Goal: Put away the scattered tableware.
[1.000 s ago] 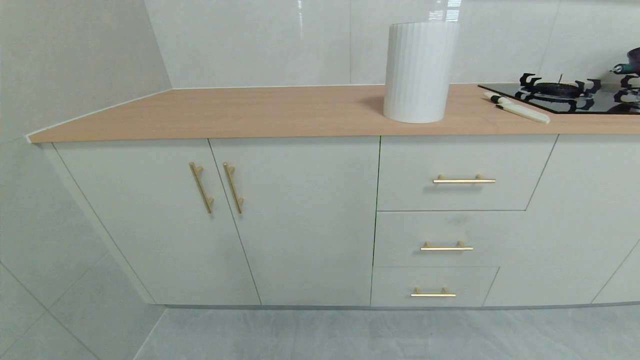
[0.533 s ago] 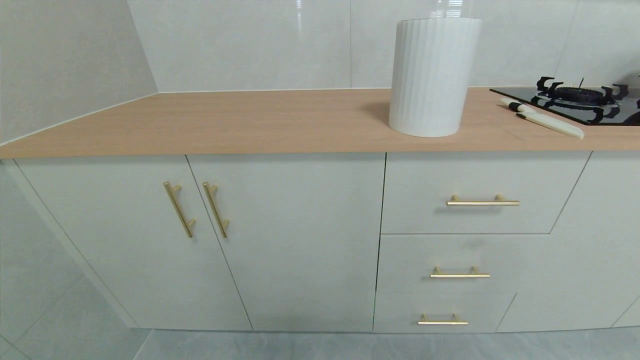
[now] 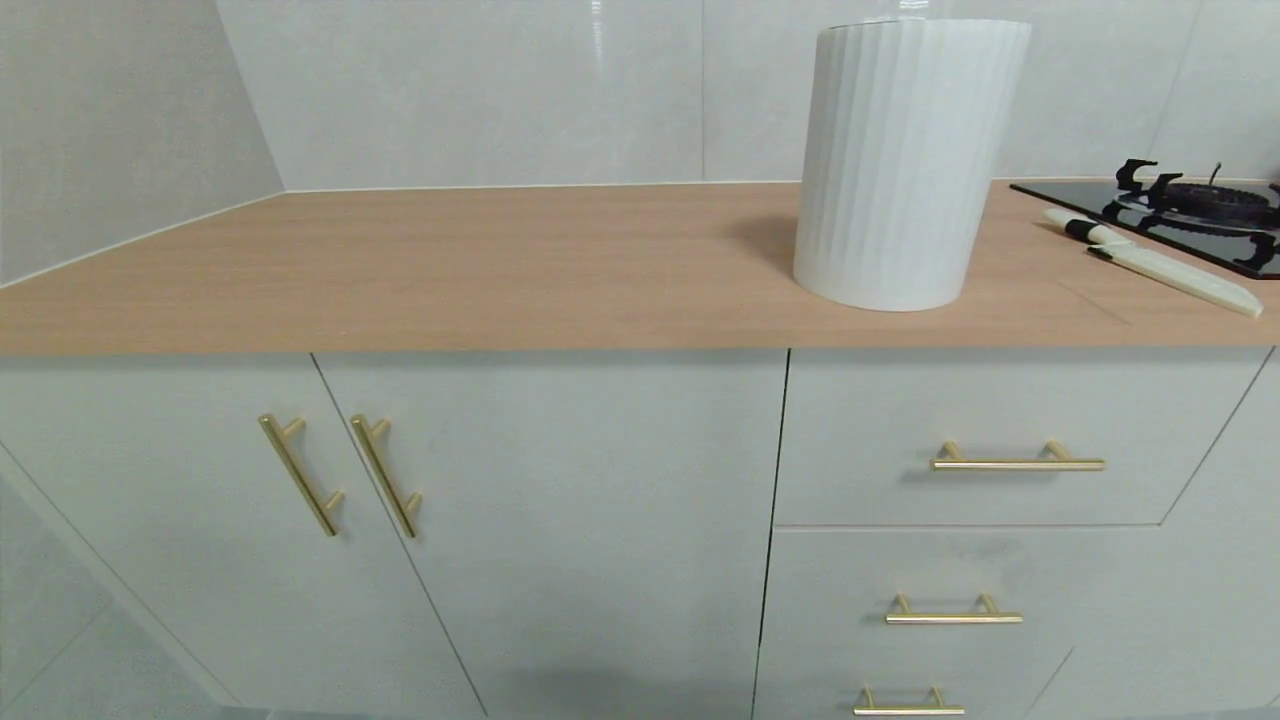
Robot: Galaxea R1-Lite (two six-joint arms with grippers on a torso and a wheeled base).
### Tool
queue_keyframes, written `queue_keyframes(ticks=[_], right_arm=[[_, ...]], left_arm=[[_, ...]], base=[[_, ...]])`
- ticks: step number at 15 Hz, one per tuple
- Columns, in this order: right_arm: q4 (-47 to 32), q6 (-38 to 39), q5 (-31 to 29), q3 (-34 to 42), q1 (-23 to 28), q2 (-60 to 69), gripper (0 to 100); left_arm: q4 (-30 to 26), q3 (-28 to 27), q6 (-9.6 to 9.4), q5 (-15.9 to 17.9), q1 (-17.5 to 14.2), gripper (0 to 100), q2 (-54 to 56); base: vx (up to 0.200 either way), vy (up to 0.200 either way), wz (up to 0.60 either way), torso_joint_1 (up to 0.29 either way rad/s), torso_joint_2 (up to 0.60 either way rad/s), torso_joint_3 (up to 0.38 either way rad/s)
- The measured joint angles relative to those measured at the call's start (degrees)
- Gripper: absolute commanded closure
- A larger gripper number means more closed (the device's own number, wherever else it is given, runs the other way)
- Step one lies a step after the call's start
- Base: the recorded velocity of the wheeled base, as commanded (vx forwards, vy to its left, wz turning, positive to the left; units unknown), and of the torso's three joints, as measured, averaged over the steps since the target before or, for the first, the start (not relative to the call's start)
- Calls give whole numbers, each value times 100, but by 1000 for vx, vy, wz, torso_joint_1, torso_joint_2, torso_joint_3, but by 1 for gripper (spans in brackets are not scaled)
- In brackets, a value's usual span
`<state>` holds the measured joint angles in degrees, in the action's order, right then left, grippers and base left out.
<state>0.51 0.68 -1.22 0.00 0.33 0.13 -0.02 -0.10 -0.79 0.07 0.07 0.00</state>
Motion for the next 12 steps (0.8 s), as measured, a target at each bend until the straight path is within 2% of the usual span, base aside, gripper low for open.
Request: queue_keyframes(ticks=[12], right_arm=[[-2,2,0,0,-6,-4,0]], left_arm=[[-2,0,1,2,-2,0,0]], base=[[0,0,0,0,0,0]])
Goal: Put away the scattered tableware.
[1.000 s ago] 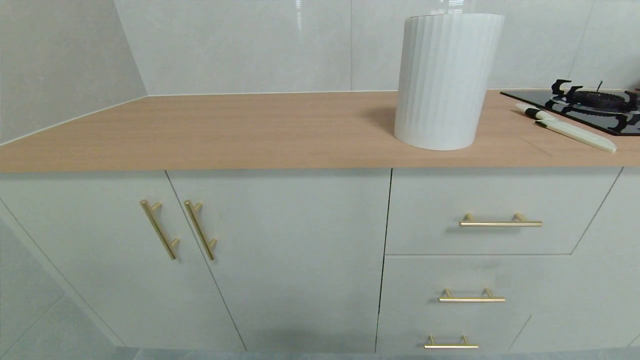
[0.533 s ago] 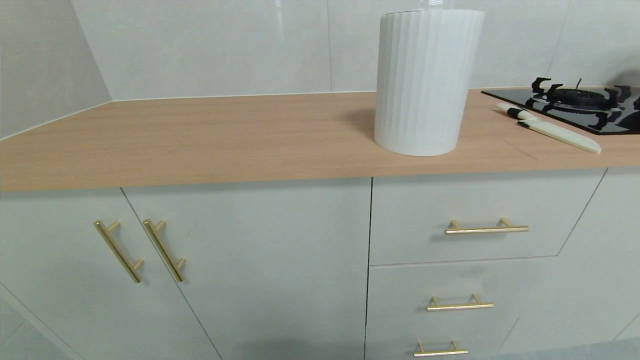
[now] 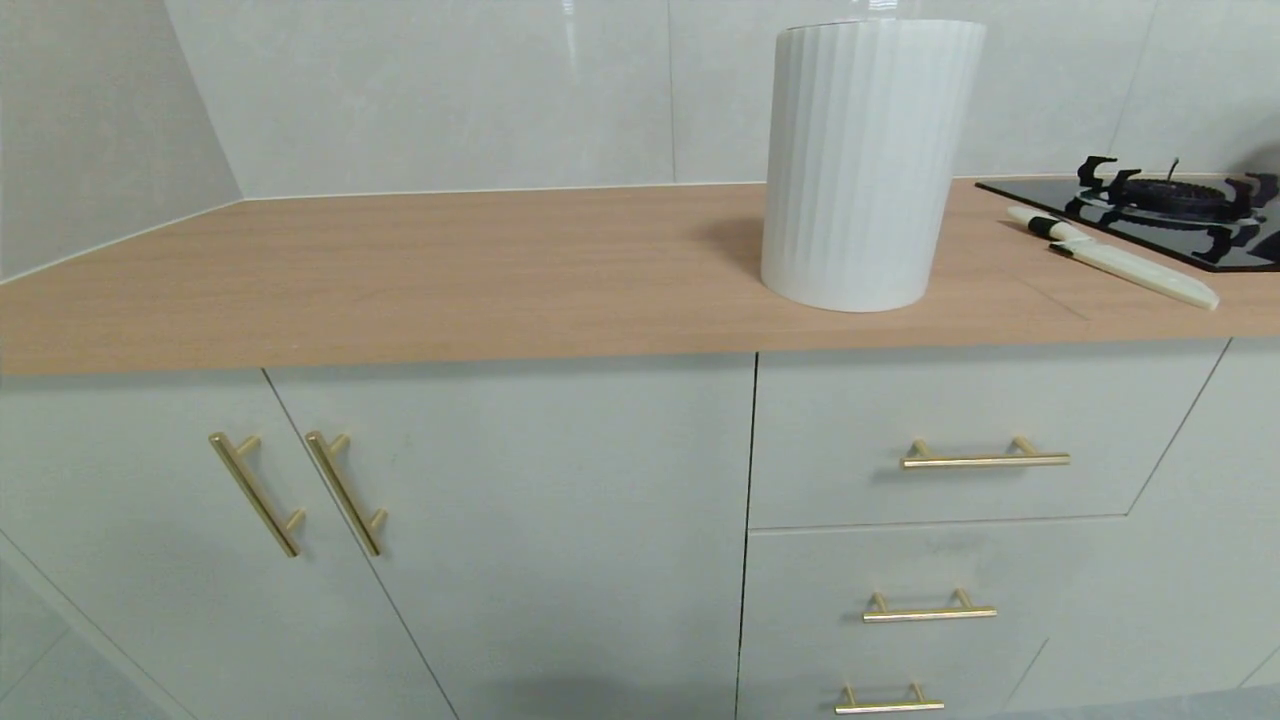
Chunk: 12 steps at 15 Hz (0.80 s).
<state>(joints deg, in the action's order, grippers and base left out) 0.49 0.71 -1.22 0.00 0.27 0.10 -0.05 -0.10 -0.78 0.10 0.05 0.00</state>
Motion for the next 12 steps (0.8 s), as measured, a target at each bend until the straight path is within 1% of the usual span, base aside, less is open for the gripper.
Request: queue_keyframes(ticks=[1,10,12], right_arm=[[2,-2,-1,0,11,0,0],[2,0,-1,0,9,-2,0],[0,-2,-1,0,6,-2,0]], left_arm=[[-2,0,0,0,5,0,0],[-5,0,0,0,5,0,0],[-5,0,7,0,5,0,0]], base=[[0,0,0,0,0,0],[0,-200,0,3,3,2],[0,0,0,0,0,0]])
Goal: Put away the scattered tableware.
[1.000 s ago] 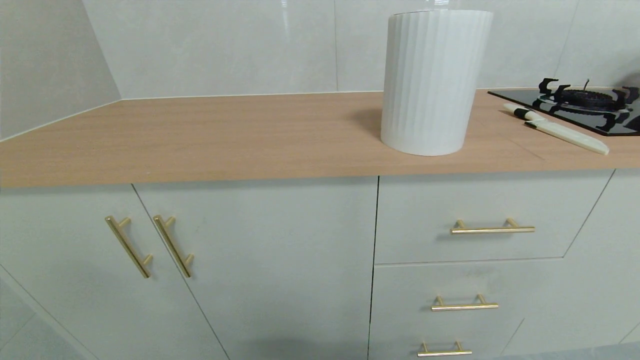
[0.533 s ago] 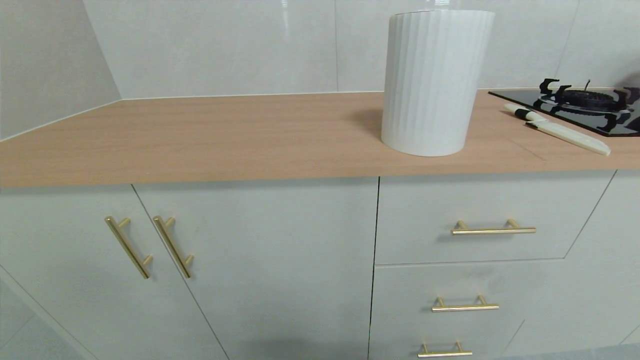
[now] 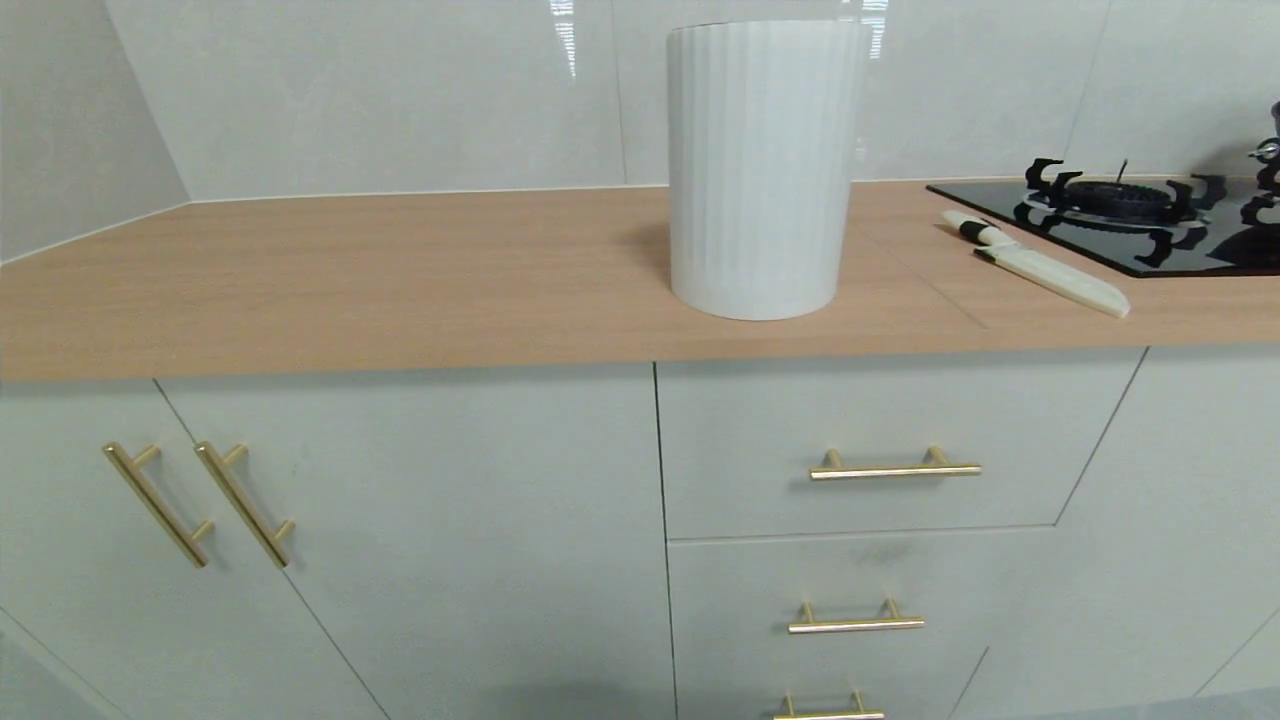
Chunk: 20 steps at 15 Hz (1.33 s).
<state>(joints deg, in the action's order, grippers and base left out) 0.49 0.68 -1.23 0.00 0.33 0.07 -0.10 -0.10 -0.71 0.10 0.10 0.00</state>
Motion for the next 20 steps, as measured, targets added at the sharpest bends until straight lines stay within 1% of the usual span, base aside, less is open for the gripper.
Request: queue_keyframes(ticks=[15,16,20], right_arm=[[2,0,1,0,0,0,0],[2,2,1,0,0,0,0],[0,0,4,0,2,0,0]], left_arm=[[0,0,0,0,0,0,0],[0,0,2,0,-2,0,0],[0,0,0,0,0,0,0]], base=[[0,0,0,0,0,0],[200,0,0,2,2,2],[0,0,0,0,0,0]])
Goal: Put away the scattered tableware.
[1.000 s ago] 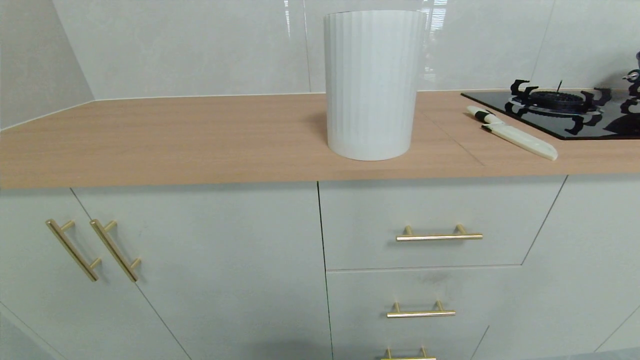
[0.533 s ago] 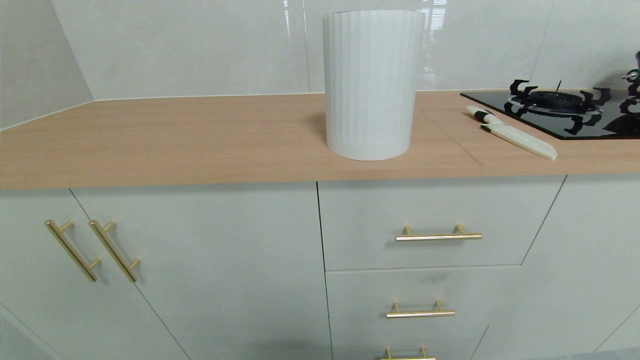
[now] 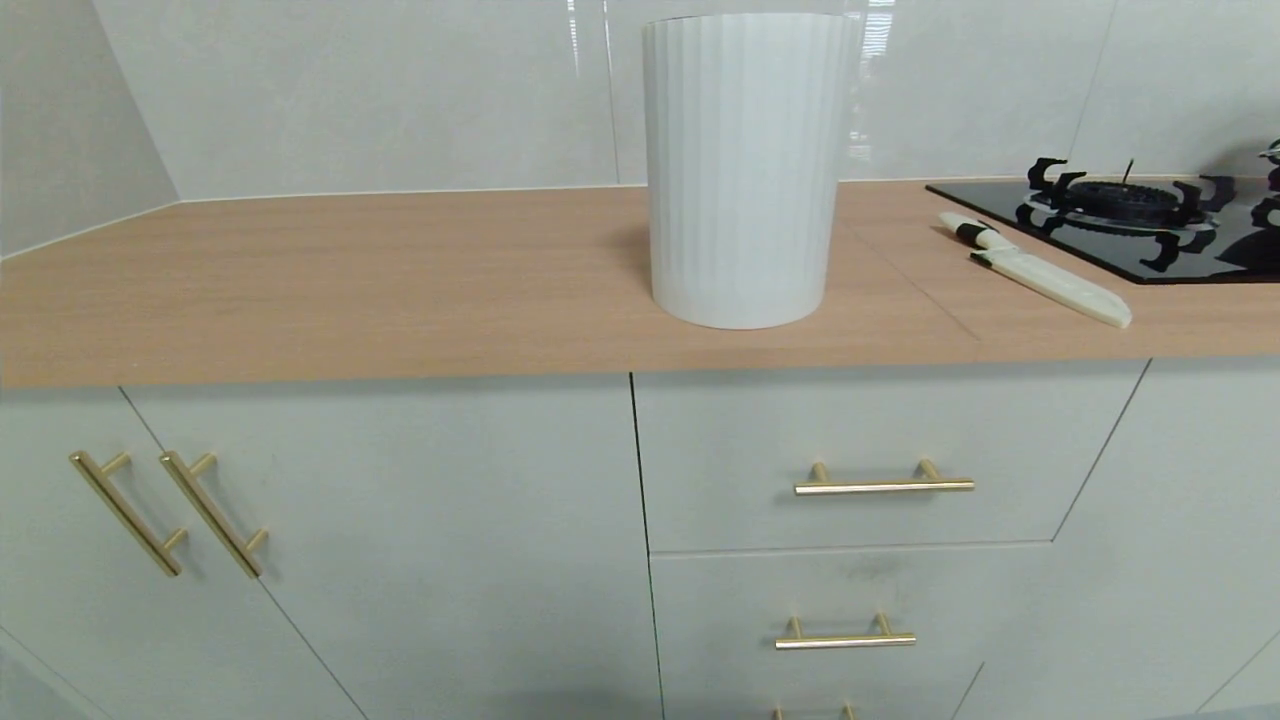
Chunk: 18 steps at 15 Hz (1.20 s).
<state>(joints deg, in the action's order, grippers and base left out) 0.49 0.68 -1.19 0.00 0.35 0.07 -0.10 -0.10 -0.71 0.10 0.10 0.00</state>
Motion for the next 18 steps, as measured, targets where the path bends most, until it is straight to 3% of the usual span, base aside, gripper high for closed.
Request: queue_keyframes(ticks=[7,18], right_arm=[[0,-4,5,0,0,0,0],[2,-6,5,0,0,0,0]], left_arm=[[-1,2,0,0,0,0,0],[-1,0,11,-2,0,0,0]], base=[[0,0,0,5,-28,-22],[0,0,0,144,-417,-282]])
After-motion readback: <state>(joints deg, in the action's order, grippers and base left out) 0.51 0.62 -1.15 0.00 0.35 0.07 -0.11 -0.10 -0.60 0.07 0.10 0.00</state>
